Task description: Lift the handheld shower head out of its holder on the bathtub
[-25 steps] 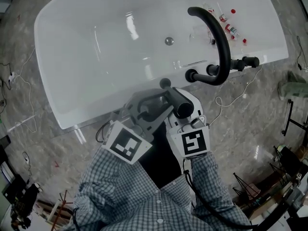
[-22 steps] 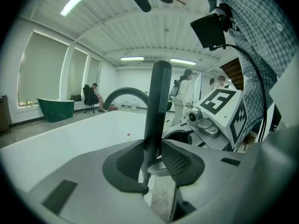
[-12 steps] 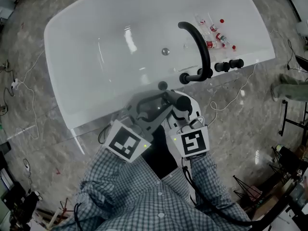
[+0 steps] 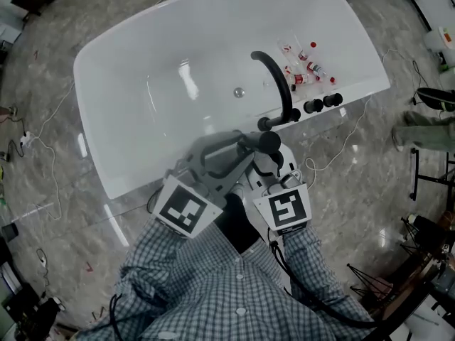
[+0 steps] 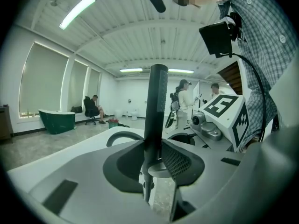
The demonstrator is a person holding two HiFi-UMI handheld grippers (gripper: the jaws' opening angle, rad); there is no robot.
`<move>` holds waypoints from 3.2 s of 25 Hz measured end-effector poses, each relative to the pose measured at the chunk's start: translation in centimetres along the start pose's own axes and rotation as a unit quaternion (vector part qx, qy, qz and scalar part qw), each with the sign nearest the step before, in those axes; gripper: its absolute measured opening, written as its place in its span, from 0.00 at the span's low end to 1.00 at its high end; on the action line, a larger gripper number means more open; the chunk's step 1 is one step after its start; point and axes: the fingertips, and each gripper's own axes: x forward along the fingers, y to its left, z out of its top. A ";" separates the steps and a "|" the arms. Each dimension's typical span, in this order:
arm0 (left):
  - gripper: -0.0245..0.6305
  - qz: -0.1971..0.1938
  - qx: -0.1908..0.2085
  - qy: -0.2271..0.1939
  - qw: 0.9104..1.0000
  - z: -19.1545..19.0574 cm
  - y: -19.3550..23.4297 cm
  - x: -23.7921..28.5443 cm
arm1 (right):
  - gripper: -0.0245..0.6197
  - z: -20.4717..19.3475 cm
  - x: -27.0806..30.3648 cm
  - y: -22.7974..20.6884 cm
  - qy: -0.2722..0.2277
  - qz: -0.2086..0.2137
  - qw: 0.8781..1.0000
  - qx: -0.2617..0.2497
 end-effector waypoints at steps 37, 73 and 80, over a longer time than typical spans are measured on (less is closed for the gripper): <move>0.18 0.009 0.078 -0.126 0.989 19.1 -0.4 -3.8 | 0.23 18.5 -7.8 -3.7 -0.122 -0.017 0.992 -0.022; 0.18 0.008 0.112 -0.207 0.972 27.5 -2.5 -6.8 | 0.23 25.6 -12.9 -3.8 -0.182 -0.020 0.982 -0.038; 0.18 0.007 0.105 -0.206 0.973 27.7 -2.6 -6.8 | 0.23 25.7 -13.0 -3.8 -0.181 -0.020 0.983 -0.033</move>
